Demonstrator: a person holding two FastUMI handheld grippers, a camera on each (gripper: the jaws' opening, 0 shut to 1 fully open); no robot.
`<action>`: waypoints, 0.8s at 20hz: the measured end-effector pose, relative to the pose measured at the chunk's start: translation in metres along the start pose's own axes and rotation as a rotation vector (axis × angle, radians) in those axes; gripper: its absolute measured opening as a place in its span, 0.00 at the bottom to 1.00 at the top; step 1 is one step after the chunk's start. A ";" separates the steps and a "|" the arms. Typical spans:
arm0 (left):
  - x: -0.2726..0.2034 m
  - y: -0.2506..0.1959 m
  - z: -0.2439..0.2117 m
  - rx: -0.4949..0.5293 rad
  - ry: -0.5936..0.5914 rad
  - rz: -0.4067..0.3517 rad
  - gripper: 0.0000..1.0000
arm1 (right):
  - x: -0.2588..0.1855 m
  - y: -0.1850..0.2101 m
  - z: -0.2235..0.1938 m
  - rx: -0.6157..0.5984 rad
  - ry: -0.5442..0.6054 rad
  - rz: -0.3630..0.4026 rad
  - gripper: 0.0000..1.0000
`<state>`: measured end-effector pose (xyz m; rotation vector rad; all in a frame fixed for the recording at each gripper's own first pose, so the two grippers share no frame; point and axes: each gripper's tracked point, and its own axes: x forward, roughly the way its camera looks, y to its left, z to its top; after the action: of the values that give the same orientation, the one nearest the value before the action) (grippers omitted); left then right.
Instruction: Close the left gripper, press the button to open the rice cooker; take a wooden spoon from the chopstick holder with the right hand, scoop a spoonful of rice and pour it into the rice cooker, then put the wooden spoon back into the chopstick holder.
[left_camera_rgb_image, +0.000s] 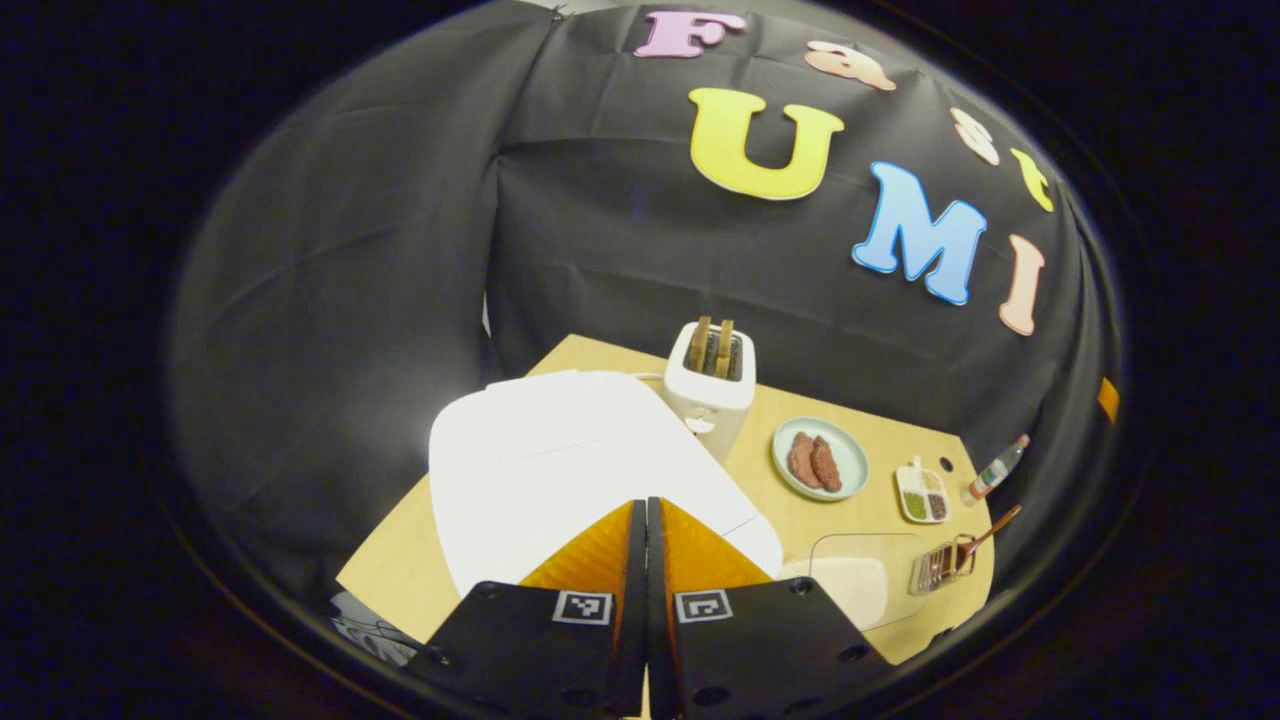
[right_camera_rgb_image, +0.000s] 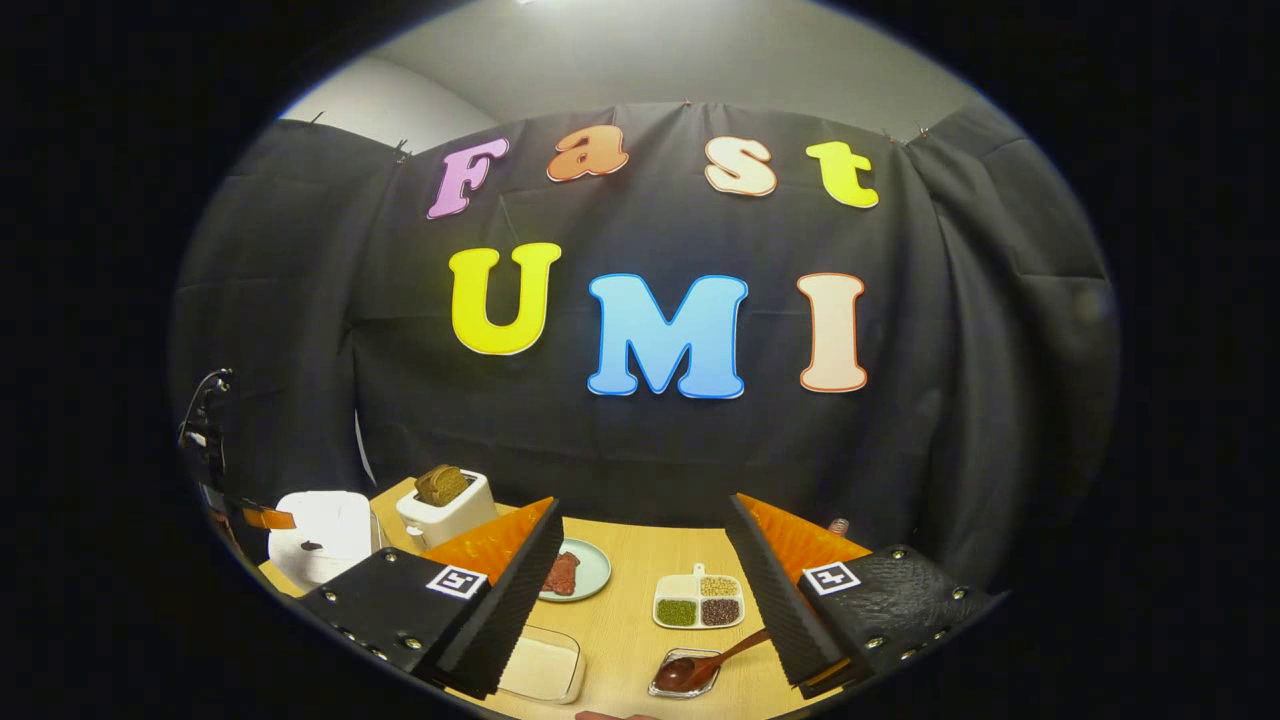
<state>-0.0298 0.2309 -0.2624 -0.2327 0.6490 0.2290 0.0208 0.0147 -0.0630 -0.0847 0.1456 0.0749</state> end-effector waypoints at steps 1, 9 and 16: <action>0.006 0.000 -0.006 -0.006 0.027 -0.004 0.10 | 0.001 -0.003 -0.003 0.000 0.008 -0.005 0.99; 0.036 0.004 -0.033 0.048 0.110 0.005 0.10 | 0.005 -0.022 -0.018 0.027 0.051 -0.042 0.99; 0.029 0.001 -0.014 -0.028 0.044 -0.014 0.10 | 0.004 -0.010 -0.016 0.018 0.038 -0.015 0.99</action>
<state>-0.0158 0.2317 -0.2908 -0.2692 0.6884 0.2205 0.0229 0.0035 -0.0780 -0.0693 0.1834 0.0572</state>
